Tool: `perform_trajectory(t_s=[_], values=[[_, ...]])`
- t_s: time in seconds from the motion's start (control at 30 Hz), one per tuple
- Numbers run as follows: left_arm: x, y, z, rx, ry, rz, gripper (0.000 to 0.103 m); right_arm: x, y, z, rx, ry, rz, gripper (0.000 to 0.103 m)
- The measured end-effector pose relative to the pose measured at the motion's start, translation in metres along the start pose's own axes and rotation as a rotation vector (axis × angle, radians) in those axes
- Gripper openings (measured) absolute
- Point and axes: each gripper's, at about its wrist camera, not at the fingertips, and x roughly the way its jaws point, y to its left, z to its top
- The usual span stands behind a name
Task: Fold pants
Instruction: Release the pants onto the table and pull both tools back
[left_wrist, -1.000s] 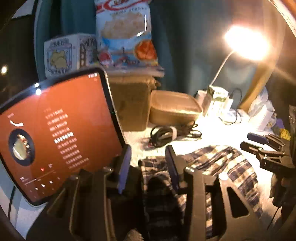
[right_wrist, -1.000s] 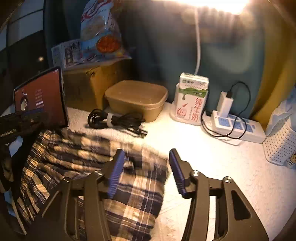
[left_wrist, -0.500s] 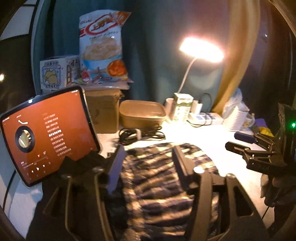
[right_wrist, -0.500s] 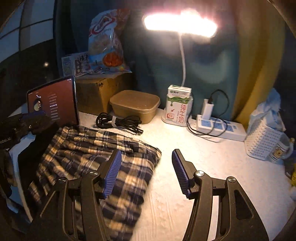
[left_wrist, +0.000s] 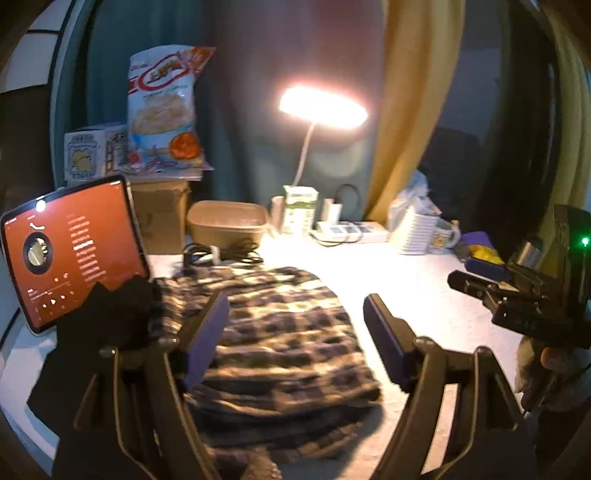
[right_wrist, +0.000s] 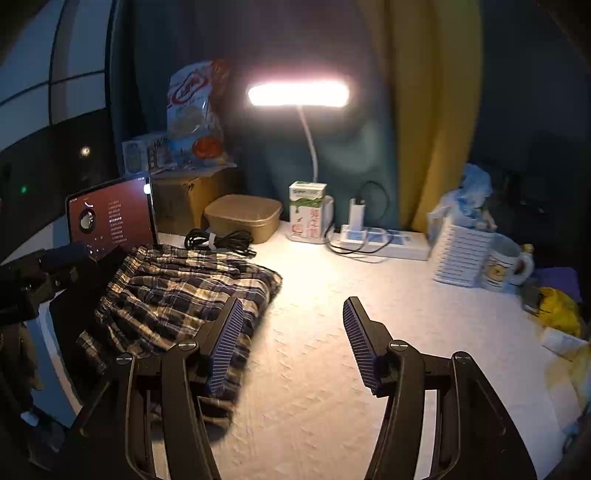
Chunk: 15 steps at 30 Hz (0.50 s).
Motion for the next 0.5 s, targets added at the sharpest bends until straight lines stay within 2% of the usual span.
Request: perform_trajectory(t_s=[0.27, 0.5], values=[[-0.038, -0.052, -0.01, 0.075, -0.121, -0.034, 0.077, -0.071, -0.022, -0.014, 0.017, -0.097, -0.106, 0.06], [-0.064, -0.081, -0.012, 0.066, -0.162, -0.051, 0.077, -0.131, -0.035, -0.032, 0.018, -0.156, -0.207, 0.06]])
